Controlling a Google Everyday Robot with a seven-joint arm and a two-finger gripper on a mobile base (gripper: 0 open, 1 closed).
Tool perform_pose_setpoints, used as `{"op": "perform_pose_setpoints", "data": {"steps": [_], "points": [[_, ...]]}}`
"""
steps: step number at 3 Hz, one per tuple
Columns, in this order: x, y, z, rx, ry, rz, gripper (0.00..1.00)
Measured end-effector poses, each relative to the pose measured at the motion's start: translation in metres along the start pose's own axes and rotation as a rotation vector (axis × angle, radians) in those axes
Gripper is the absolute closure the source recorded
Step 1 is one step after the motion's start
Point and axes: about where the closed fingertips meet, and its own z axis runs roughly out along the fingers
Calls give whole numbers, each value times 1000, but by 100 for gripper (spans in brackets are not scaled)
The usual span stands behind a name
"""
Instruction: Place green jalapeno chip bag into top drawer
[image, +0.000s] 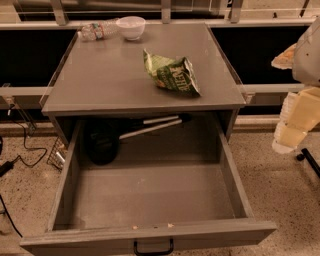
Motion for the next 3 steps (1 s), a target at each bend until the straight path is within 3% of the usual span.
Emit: {"op": "perform_pose_setpoints", "data": {"steps": [1,3], "points": [[-2,-1,0,5,2,-4,0],[-21,-31,16,49,-7,-16,0]]}}
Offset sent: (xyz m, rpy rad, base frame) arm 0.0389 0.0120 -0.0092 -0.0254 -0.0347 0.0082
